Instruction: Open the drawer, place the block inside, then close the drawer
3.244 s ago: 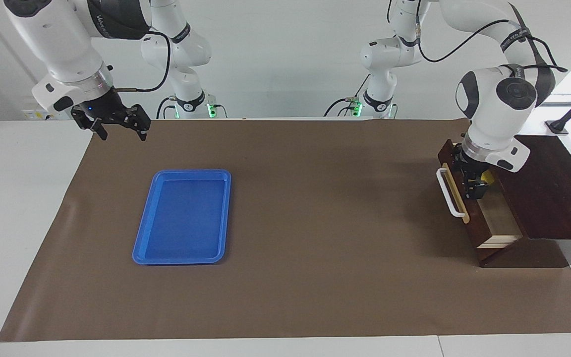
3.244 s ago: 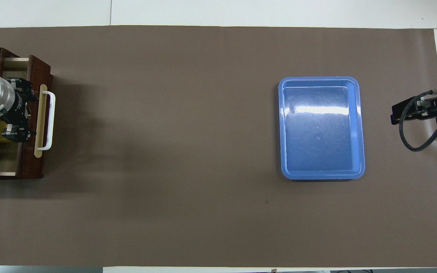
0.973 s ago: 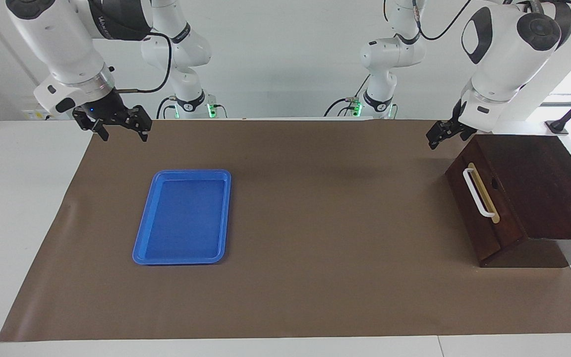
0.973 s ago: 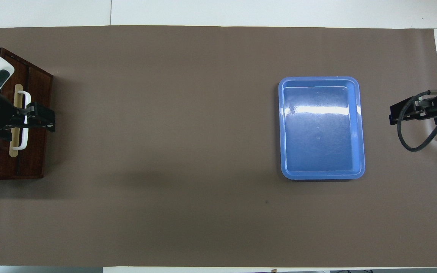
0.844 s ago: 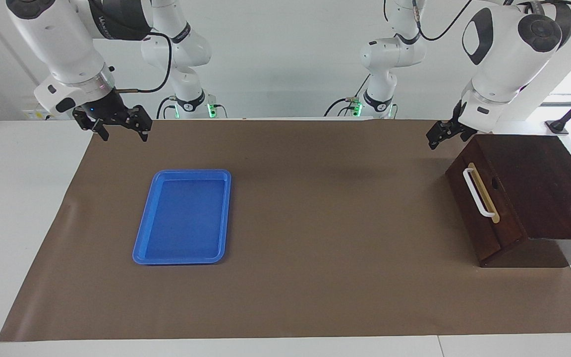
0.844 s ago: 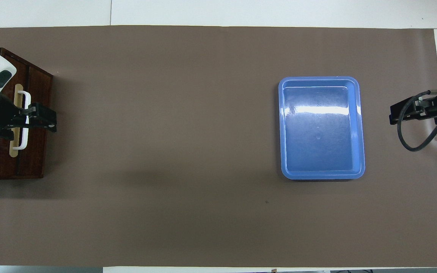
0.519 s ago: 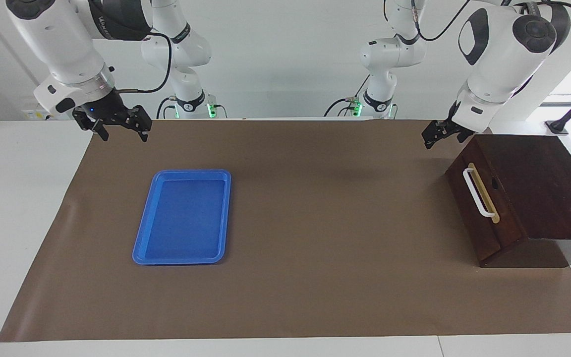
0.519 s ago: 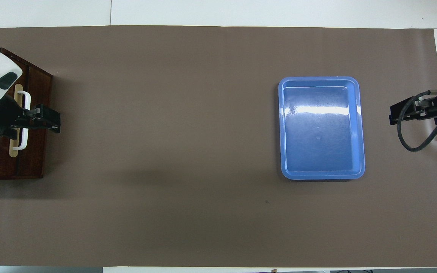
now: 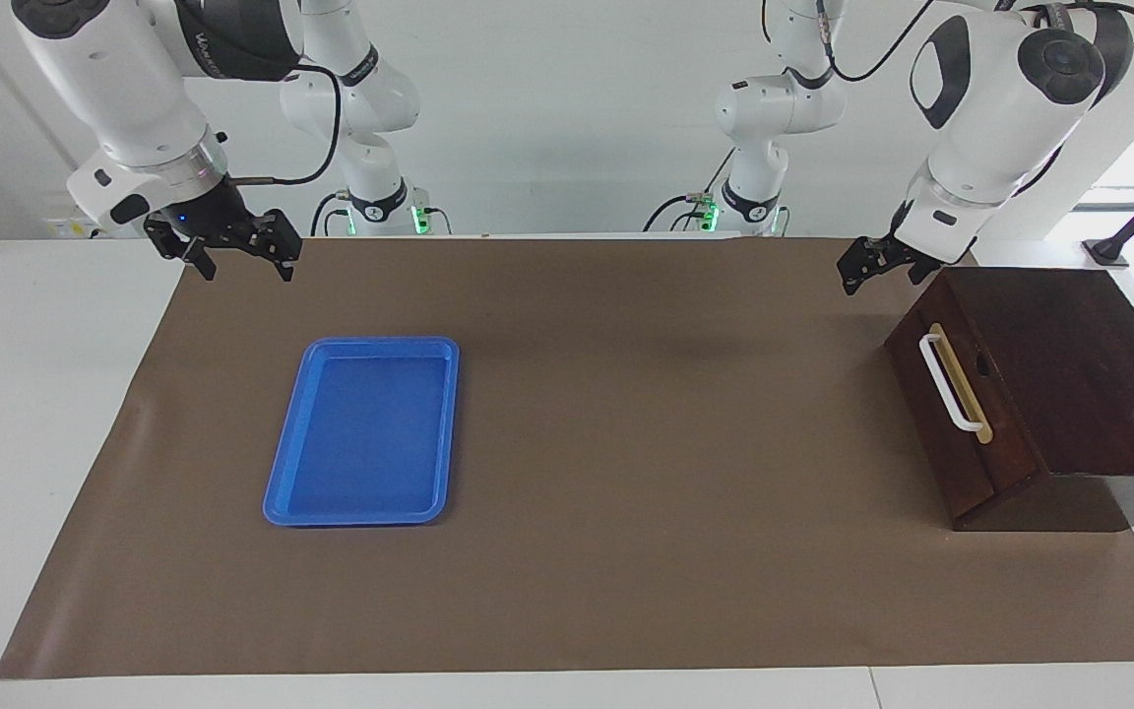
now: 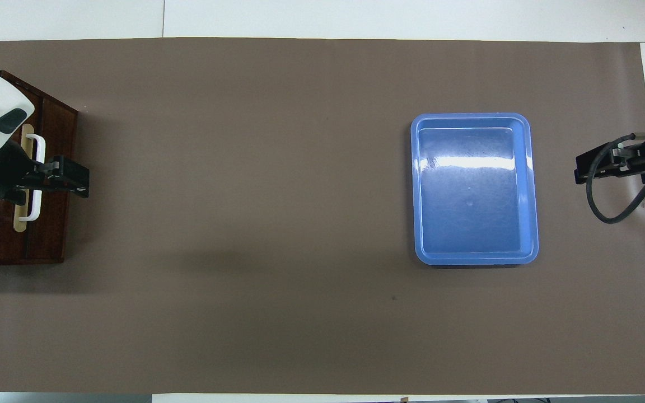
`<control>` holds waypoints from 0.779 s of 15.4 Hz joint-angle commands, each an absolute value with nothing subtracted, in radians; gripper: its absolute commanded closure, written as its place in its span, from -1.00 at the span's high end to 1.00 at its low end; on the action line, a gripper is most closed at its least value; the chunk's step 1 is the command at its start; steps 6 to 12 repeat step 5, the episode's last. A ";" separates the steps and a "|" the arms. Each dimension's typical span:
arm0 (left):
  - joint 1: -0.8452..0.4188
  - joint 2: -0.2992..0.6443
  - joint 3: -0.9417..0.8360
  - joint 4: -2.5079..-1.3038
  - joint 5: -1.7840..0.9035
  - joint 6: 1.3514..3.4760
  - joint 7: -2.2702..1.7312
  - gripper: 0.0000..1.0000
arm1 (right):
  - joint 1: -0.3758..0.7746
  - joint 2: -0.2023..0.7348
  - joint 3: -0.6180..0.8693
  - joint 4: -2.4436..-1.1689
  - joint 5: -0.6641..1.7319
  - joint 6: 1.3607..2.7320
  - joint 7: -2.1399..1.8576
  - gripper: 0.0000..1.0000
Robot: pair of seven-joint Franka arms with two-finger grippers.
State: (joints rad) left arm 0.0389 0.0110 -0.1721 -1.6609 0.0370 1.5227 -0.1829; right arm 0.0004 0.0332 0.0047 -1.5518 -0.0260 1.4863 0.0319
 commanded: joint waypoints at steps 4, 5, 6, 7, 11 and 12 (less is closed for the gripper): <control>0.015 0.020 -0.155 -1.624 0.026 1.494 -0.167 1.00 | -0.018 0.028 0.015 -1.551 -0.028 1.474 0.006 1.00; 0.015 0.020 -0.155 -1.623 0.026 1.494 -0.167 1.00 | -0.018 0.029 0.014 -1.551 -0.028 1.474 0.008 1.00; 0.015 0.020 -0.155 -1.623 0.026 1.494 -0.167 1.00 | -0.018 0.029 0.014 -1.551 -0.028 1.474 0.008 1.00; 0.015 0.020 -0.155 -1.623 0.026 1.494 -0.167 1.00 | -0.018 0.029 0.014 -1.551 -0.028 1.474 0.008 1.00; 0.015 0.020 -0.155 -1.623 0.026 1.494 -0.167 1.00 | -0.018 0.029 0.014 -1.551 -0.028 1.474 0.008 1.00; 0.015 0.020 -0.155 -1.623 0.026 1.494 -0.167 1.00 | -0.018 0.029 0.014 -1.551 -0.028 1.474 0.008 1.00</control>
